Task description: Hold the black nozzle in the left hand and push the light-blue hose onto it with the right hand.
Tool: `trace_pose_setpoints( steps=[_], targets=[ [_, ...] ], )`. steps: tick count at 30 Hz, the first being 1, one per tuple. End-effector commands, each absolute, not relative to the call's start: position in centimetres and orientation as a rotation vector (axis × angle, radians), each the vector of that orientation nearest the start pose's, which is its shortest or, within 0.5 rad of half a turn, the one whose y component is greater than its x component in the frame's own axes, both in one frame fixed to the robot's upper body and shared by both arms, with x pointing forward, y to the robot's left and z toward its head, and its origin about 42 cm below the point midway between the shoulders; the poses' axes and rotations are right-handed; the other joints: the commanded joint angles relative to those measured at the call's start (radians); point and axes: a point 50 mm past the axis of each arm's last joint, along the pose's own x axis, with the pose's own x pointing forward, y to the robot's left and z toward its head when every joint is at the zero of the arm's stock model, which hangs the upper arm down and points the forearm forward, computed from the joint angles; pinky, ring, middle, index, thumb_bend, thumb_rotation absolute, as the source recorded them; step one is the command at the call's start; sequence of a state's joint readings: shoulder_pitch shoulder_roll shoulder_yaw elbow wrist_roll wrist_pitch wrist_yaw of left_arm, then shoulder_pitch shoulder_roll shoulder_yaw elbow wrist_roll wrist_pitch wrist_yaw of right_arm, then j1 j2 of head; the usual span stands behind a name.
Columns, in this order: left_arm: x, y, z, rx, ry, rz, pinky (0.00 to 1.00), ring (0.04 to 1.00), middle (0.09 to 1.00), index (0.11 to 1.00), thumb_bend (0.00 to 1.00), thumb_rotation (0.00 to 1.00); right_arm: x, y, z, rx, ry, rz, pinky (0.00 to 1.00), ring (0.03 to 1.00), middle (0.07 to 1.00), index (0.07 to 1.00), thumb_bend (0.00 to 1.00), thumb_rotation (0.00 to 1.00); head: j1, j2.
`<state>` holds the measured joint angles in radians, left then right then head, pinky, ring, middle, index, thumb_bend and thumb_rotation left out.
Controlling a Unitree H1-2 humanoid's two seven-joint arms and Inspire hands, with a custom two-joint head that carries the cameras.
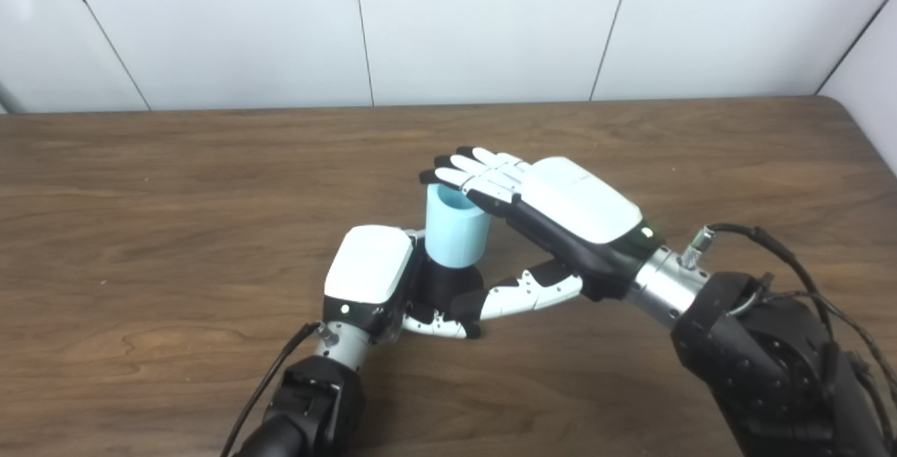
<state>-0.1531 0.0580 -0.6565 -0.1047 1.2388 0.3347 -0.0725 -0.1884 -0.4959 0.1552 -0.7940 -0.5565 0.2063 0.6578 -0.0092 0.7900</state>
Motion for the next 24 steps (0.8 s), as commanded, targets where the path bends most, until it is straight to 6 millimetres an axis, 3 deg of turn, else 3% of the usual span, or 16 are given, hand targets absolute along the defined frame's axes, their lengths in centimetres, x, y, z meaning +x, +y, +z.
trace_pose_setpoints(
  steps=[1,16,24],
  targets=[
    [25.6,5.8,10.8,1.284,-0.166,-0.507,0.55,0.547,0.471,0.483,0.53,0.00,24.5,-23.3,31.2,-1.194,-0.521,0.530,0.95,0.995,0.959,0.932,0.63,1.00,0.000,0.000],
    [25.7,5.8,10.9,1.293,-0.169,-0.509,0.57,0.571,0.521,0.477,0.52,0.00,25.0,-23.5,30.0,-1.217,-0.485,0.538,0.97,1.000,0.964,0.905,0.64,1.00,0.000,0.001],
    [25.7,5.9,10.8,1.287,-0.165,-0.510,0.57,0.554,0.488,0.482,0.52,0.00,24.8,-23.1,29.5,-1.221,-0.481,0.571,0.99,1.000,0.973,0.917,0.63,1.00,-0.004,0.003]
  ],
)
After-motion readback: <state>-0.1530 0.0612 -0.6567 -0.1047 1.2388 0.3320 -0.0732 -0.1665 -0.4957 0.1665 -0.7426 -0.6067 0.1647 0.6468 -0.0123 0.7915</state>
